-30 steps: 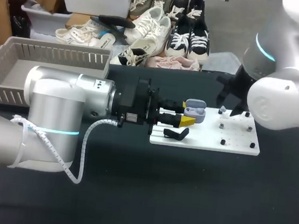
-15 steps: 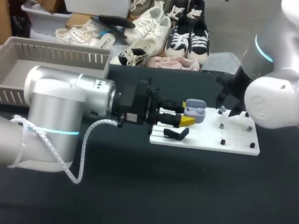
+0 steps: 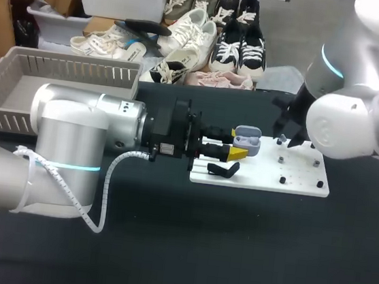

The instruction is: Pick up each earbud case from the left stands, insert the matching earbuds, close the lid, and place the case in the box.

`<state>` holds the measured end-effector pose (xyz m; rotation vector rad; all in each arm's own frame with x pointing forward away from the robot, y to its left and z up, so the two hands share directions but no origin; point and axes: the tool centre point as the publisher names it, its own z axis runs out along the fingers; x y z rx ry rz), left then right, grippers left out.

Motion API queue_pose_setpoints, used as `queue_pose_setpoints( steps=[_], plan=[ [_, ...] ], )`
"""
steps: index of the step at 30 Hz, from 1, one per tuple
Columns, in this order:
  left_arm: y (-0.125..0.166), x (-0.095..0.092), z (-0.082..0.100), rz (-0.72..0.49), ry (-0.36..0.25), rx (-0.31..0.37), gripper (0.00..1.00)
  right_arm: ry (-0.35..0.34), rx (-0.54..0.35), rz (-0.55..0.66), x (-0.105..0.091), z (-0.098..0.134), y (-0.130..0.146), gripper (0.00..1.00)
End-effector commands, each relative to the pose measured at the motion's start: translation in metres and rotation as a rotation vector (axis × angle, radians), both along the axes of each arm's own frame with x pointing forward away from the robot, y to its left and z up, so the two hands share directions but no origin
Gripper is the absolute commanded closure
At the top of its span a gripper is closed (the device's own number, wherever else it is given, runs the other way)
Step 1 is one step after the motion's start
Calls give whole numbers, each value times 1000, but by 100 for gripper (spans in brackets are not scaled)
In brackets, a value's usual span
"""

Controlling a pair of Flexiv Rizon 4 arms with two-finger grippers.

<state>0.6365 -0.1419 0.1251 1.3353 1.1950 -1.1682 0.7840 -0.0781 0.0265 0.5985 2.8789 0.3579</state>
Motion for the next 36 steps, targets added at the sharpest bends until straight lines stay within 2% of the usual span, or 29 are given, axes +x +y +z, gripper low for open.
queue_pose_setpoints(
  steps=[1,9,12,14,23,30,36],
  plan=[
    [0,-1,0,5,-2,-1,100,9,0,-1,3,-1,0,65],
    [0,-1,0,5,-2,-1,100,18,1,8,5,-3,2,72],
    [0,-1,0,5,-2,-1,100,24,1,13,5,-4,2,91],
    [0,-1,0,5,-2,-1,100,27,0,15,6,-5,3,100],
    [0,-1,0,5,-2,-1,100,27,1,20,6,-3,2,100],
    [0,-1,0,5,-2,-1,100,9,1,30,-2,16,2,100],
    [0,-1,0,5,-2,-1,100,-13,-2,36,-17,38,-4,100]
  ],
)
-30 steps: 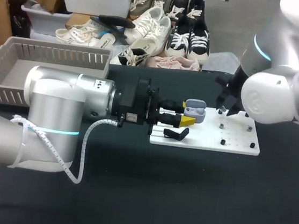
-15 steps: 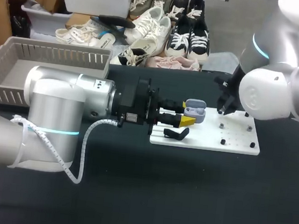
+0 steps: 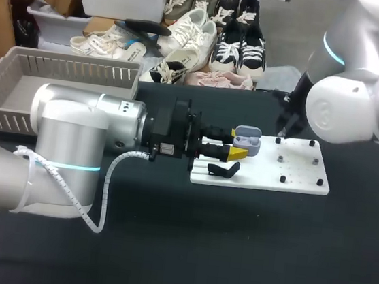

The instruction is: Pick up each earbud case from the left stands, insert the matching earbuds, close the lid, and place the case in the box.

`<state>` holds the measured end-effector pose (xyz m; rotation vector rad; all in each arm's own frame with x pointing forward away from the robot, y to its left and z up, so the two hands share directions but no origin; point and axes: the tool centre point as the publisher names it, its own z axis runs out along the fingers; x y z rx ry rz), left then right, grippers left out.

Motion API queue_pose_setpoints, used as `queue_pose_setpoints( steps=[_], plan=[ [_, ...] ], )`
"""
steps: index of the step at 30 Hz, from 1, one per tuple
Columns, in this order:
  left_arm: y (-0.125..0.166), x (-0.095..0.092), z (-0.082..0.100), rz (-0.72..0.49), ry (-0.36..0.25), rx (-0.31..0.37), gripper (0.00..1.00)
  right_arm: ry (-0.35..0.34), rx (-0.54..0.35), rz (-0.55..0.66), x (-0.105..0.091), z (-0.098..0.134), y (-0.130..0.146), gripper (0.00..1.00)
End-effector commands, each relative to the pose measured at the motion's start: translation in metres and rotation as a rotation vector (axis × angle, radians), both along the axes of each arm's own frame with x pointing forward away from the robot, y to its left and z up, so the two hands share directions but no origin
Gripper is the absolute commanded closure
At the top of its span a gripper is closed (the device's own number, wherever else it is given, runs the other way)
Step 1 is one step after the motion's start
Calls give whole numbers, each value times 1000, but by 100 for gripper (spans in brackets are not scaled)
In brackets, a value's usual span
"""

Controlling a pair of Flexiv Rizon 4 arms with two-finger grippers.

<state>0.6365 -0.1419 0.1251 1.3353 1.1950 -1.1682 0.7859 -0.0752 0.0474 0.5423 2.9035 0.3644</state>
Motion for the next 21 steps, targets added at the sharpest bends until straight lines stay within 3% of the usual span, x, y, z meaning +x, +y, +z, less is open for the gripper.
queue_pose_setpoints(
  steps=[1,10,21],
  plan=[
    [0,-1,0,5,-2,-1,100,-24,-2,-5,-22,22,-8,100],
    [0,-1,0,5,-2,-1,100,-31,-8,67,-65,89,-12,100],
    [0,-1,0,5,-2,-1,100,42,-94,229,-134,163,8,100]
  ],
)
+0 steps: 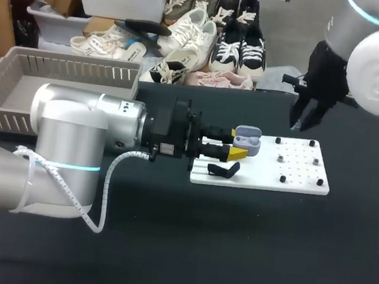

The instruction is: Pick up each earbud case from the left stands, insert the matching earbuds, close the lid, and place the case in the box.

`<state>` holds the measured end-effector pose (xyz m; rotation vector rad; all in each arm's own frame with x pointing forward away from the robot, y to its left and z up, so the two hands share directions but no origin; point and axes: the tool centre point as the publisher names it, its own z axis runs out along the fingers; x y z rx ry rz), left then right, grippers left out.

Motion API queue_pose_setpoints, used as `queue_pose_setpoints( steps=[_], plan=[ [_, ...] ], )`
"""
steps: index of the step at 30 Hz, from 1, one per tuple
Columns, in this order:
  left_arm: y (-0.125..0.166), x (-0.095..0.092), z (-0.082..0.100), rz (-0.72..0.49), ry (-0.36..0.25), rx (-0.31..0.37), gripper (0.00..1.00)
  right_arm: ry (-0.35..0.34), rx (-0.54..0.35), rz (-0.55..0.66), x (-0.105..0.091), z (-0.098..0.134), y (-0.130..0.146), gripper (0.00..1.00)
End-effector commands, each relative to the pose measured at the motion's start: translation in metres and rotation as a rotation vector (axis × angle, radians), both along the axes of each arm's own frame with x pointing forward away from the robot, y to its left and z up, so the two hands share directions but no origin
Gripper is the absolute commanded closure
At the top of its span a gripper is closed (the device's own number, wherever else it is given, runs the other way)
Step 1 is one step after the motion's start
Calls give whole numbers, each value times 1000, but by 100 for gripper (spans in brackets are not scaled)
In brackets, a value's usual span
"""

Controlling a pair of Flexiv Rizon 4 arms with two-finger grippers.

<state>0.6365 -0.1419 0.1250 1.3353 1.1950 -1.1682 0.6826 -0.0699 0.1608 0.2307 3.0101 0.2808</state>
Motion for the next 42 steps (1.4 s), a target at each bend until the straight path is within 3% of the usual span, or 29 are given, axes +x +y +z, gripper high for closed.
queue_pose_setpoints(
  steps=[1,8,17,38,42],
  plan=[
    [0,-1,0,5,-2,-1,100,-4,-32,27,-37,55,5,100],
    [0,-1,0,5,-2,-1,100,1,-13,116,-74,84,27,100],
    [0,-1,0,5,-2,-1,100,17,-16,244,-97,82,74,100],
    [0,-1,0,5,-2,-1,100,26,-15,257,-99,74,80,100],
    [0,-1,0,5,-2,-1,100,-14,-29,311,-96,77,87,100]
  ],
)
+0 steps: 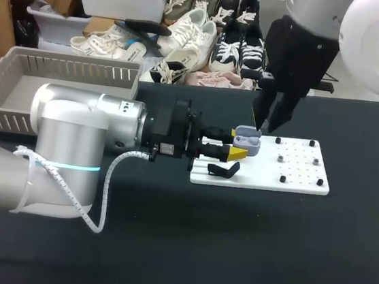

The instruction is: Pick up each earbud case from the left stands, insert the matching earbuds, close the lid, and place the case in the box.

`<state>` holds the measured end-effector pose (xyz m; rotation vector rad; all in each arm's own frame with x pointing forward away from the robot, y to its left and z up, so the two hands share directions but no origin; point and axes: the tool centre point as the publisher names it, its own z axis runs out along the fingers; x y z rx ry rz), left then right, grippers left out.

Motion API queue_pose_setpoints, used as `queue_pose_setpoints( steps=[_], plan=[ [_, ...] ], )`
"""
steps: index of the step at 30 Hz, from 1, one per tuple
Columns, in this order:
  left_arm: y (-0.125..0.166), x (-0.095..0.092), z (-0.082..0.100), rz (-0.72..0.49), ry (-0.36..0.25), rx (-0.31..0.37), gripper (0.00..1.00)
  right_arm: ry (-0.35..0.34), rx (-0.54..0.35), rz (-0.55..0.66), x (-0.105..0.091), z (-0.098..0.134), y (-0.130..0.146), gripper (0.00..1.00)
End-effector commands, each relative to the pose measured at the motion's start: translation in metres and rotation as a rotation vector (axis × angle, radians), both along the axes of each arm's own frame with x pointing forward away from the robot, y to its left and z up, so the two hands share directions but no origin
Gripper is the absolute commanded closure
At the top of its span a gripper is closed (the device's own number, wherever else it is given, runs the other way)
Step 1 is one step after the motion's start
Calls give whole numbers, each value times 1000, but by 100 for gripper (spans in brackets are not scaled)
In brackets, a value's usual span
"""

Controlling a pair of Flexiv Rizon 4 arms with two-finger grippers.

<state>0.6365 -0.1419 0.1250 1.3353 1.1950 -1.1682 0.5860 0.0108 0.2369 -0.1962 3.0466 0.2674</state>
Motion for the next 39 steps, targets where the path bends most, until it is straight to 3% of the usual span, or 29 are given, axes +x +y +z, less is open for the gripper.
queue_pose_setpoints(
  steps=[1,11,19,39],
  plan=[
    [0,-1,0,5,-2,-1,100,-32,-12,52,0,0,10,100],
    [0,-1,0,5,-2,-1,100,-65,-61,154,15,-15,34,100],
    [0,-1,0,5,-2,-1,100,-45,-82,141,28,-24,28,100],
    [0,-1,0,5,-2,-1,100,-1,-127,158,34,-45,26,100]
  ],
)
